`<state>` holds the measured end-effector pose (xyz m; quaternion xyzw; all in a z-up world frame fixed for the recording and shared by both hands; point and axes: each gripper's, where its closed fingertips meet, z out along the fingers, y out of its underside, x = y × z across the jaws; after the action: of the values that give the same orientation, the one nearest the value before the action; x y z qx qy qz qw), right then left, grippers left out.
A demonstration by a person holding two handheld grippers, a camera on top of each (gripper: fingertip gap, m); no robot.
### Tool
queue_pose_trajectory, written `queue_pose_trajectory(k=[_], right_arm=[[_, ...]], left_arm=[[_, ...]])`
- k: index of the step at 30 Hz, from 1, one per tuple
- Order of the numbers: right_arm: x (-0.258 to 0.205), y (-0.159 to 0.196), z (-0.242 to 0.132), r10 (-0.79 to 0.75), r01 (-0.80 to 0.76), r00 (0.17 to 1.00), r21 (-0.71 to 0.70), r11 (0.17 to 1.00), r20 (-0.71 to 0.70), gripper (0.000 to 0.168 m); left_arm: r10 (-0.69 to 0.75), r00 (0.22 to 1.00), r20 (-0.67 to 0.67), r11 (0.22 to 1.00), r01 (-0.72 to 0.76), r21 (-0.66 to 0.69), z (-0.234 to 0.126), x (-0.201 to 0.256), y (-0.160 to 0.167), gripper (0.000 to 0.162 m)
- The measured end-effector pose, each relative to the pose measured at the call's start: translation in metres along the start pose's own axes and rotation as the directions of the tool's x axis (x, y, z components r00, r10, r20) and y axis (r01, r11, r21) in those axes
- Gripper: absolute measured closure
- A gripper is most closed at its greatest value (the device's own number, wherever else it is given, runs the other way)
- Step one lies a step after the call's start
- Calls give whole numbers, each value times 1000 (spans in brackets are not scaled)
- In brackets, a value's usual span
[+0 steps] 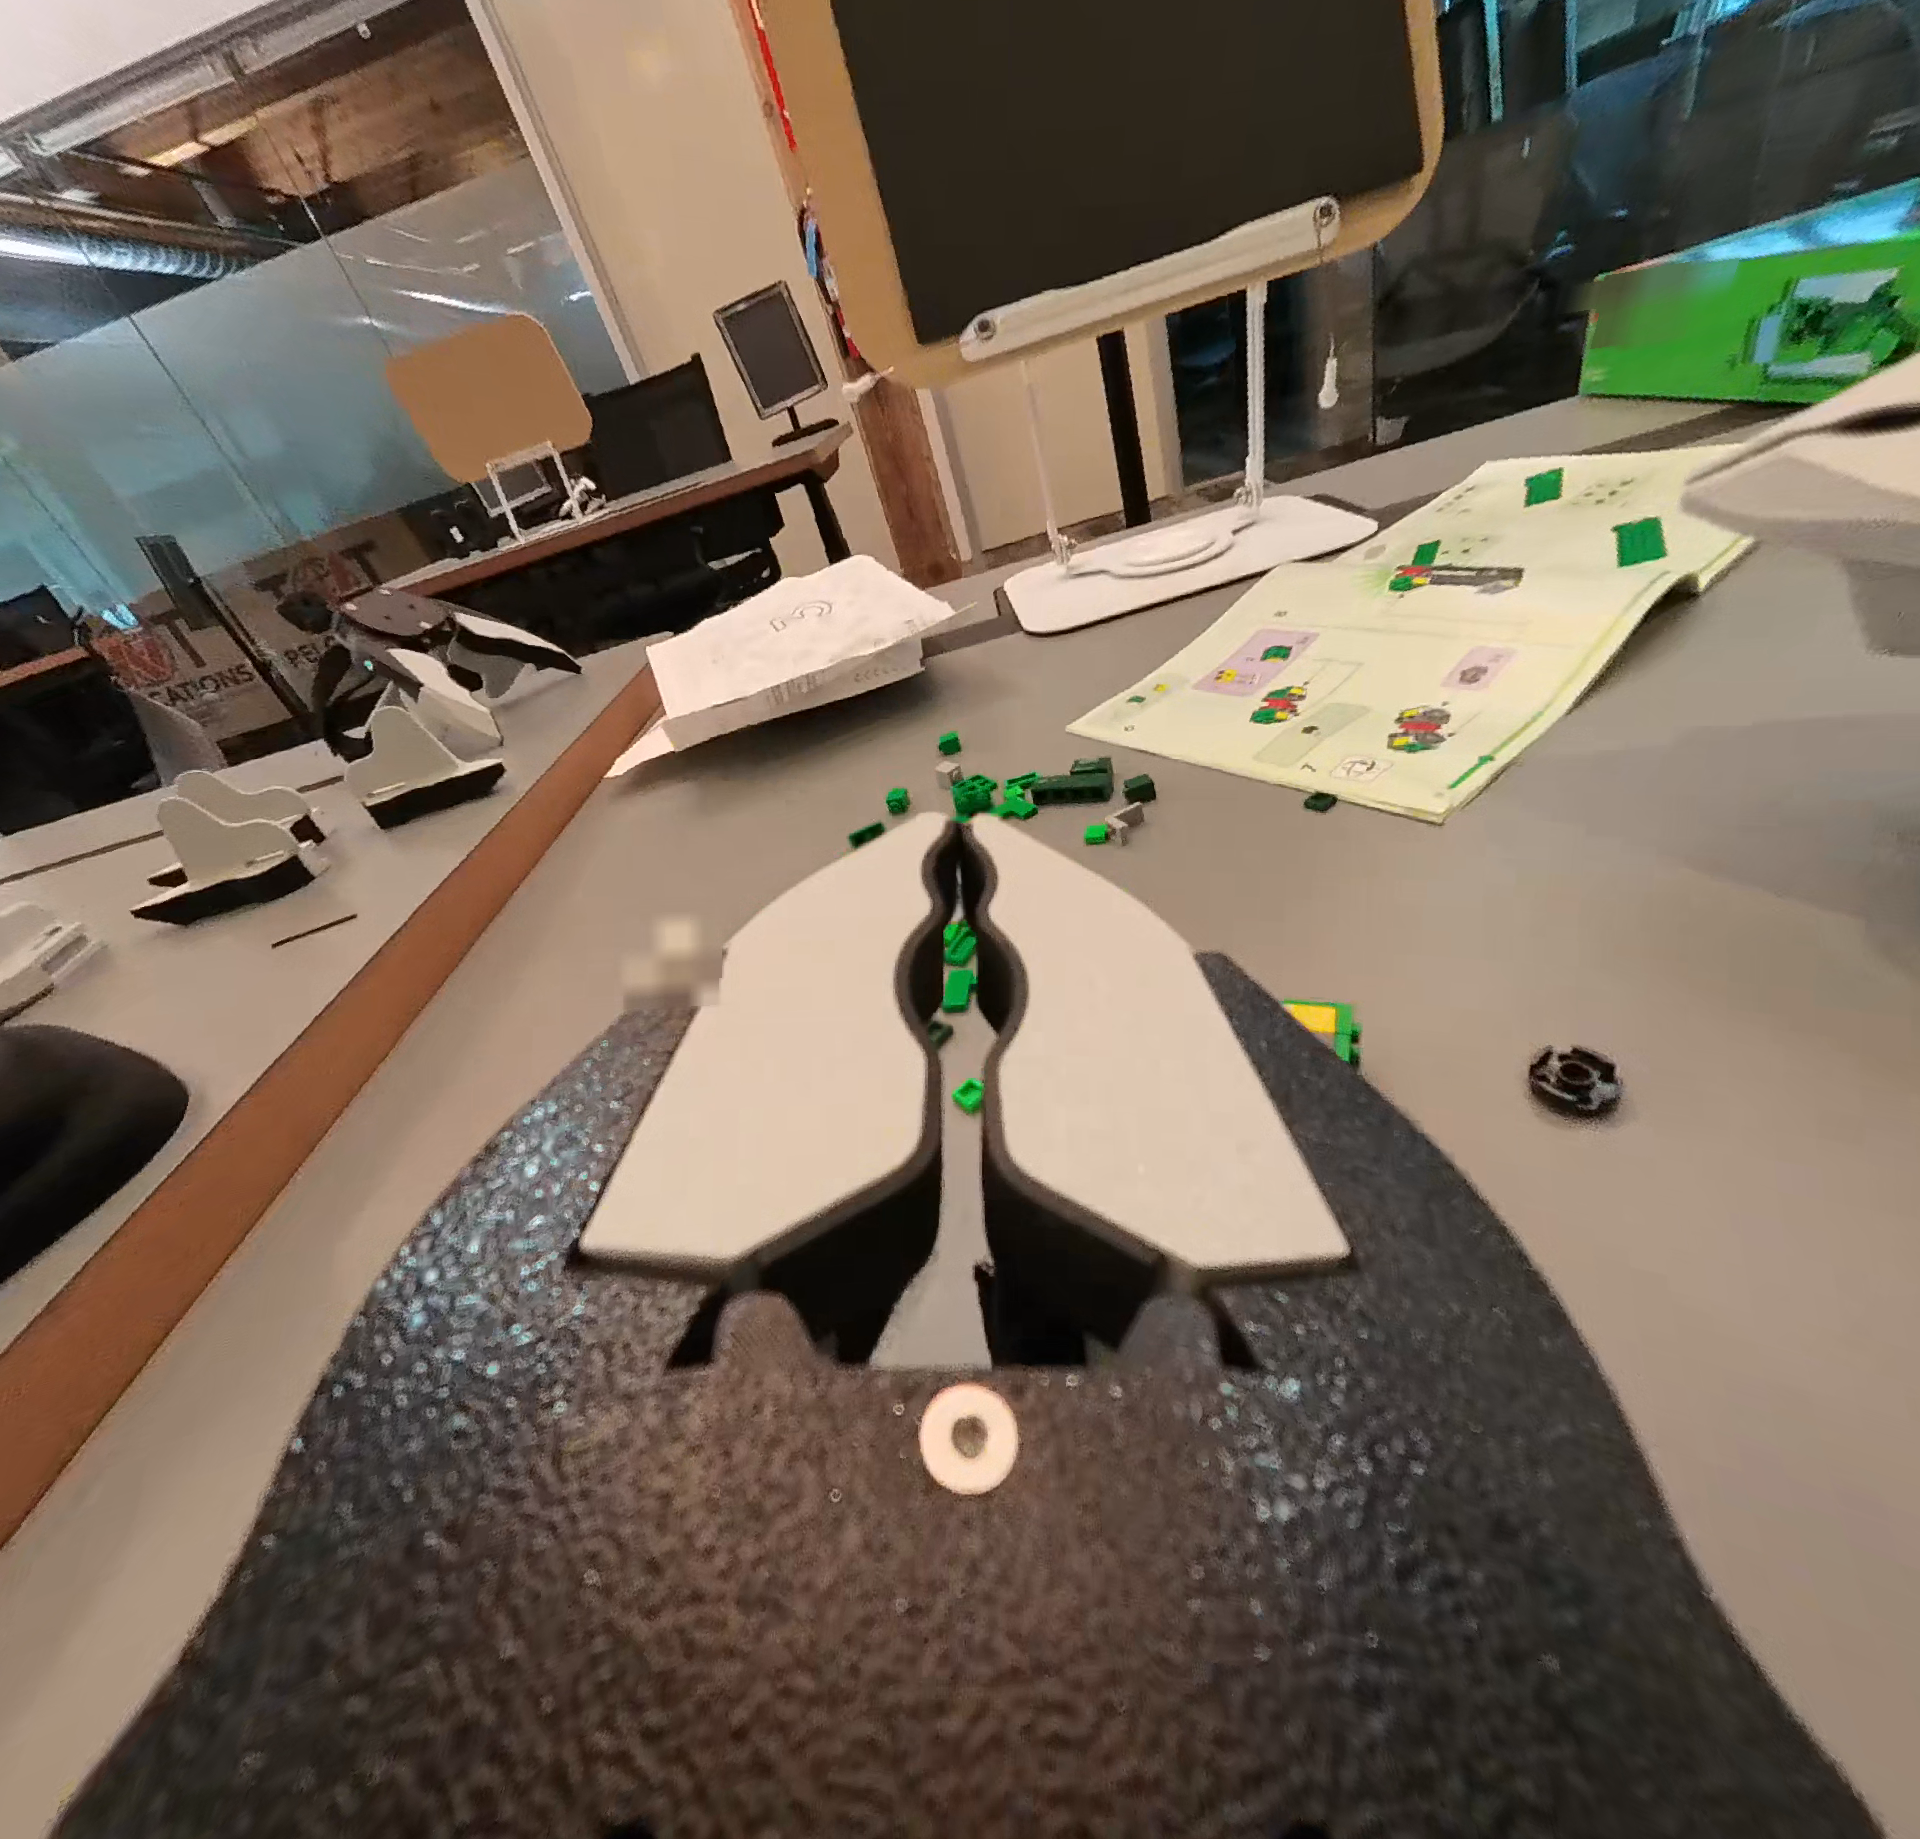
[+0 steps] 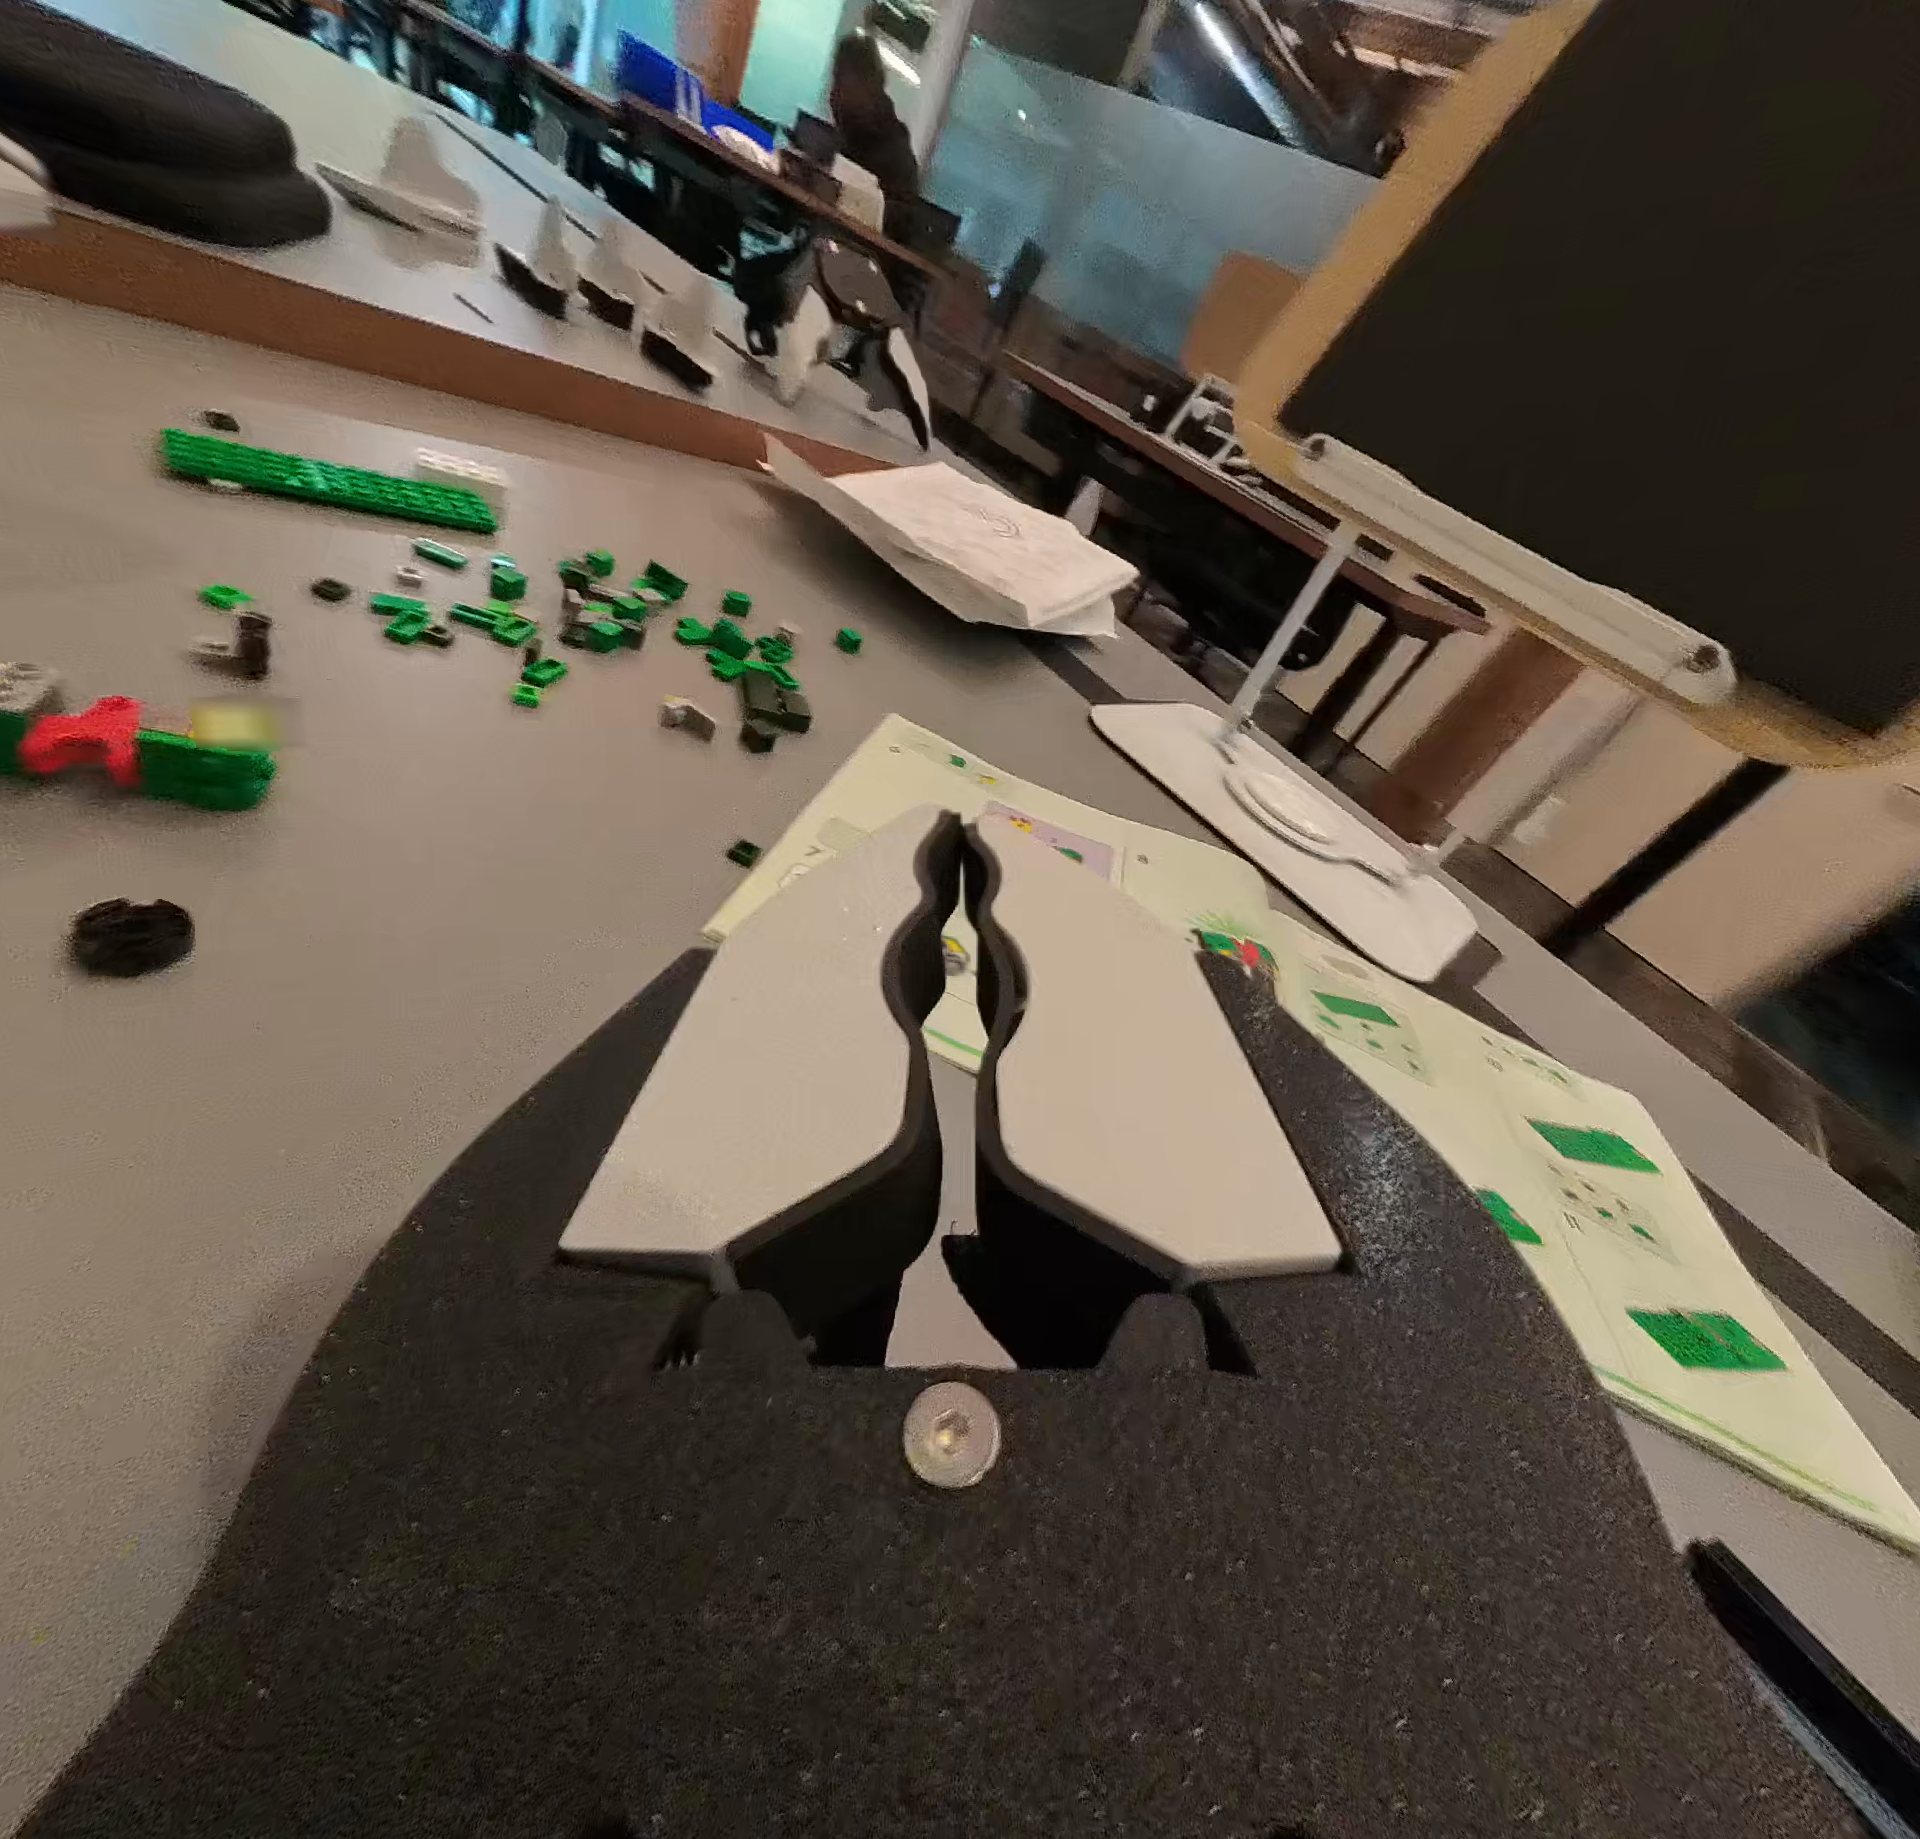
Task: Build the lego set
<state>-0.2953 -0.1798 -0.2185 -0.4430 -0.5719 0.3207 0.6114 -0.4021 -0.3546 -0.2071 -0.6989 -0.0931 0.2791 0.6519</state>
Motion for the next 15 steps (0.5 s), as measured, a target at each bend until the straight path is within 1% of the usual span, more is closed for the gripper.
queue_pose_trajectory(k=[2,4,7,9,12,13,15], right_arm=[[-2,-3,-2,-26,26,1000,34,999,10,168],[-1,-3,-3,-42,43,999,37,998,-10,168],[-1,-4,-5,-41,41,999,42,998,-8,168],[-4,-4,-5,-41,40,999,39,998,12,168],[-9,-5,-5,-40,38,998,42,998,49,168],[-10,-6,-6,-36,33,998,46,998,55,168],[-12,-6,-6,-35,32,997,48,998,68,168]], left_arm=[[14,1000,-8,1000,-14,-17,2,2,2,162],[15,1000,-13,1000,-15,-15,1,3,2,162],[-22,1000,-22,1000,22,3,0,1,0,162],[-55,996,-66,998,55,-7,1,3,1,162],[-67,980,-190,995,51,-91,6,9,12,162],[-66,963,-261,991,34,-127,9,14,17,162],[-86,903,-421,977,-6,-211,11,26,29,162]])
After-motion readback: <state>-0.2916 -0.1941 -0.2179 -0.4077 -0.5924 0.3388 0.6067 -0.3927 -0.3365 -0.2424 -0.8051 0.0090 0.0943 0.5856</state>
